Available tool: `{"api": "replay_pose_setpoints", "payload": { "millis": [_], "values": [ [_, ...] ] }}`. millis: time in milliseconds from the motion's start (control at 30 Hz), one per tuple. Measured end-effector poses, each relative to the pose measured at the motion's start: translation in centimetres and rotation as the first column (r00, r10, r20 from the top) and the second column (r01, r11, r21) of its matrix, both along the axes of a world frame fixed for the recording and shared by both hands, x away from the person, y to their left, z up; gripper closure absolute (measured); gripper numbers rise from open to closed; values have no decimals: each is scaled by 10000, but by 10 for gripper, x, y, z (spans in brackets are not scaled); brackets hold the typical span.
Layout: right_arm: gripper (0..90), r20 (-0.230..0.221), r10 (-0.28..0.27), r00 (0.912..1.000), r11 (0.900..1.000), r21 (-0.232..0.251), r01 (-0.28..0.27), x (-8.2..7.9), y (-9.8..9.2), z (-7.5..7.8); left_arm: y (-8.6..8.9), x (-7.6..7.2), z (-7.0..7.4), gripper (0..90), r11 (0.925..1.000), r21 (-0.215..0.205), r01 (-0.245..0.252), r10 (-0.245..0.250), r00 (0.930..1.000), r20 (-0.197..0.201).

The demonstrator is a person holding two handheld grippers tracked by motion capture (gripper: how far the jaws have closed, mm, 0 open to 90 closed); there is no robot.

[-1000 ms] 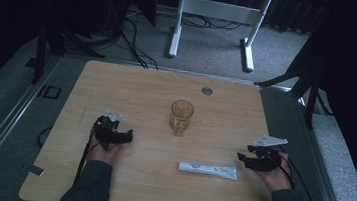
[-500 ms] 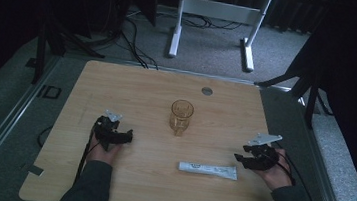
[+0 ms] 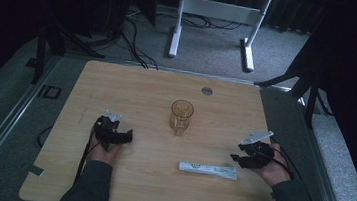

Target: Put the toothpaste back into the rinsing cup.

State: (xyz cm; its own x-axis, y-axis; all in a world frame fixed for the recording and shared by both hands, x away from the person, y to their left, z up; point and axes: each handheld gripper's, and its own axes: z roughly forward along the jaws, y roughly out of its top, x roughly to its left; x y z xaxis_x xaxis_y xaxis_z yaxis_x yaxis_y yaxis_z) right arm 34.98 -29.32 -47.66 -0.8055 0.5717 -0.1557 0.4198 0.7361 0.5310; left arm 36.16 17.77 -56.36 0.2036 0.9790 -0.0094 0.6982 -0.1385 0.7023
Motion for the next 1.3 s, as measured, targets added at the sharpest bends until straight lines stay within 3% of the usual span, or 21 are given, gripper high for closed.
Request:
{"api": "replay_pose_setpoints", "payload": {
  "millis": [733,1300],
  "values": [
    [489,-327,1114,9932,9926,-449,-1128,1,9,12,0,0,0,107,10000,12,3,-3,10000,-9],
    [504,-537,1597,9857,9825,-885,-1640,2,18,11,0,0,0,109,10000,11,15,-15,10000,-5]
  ]
}}
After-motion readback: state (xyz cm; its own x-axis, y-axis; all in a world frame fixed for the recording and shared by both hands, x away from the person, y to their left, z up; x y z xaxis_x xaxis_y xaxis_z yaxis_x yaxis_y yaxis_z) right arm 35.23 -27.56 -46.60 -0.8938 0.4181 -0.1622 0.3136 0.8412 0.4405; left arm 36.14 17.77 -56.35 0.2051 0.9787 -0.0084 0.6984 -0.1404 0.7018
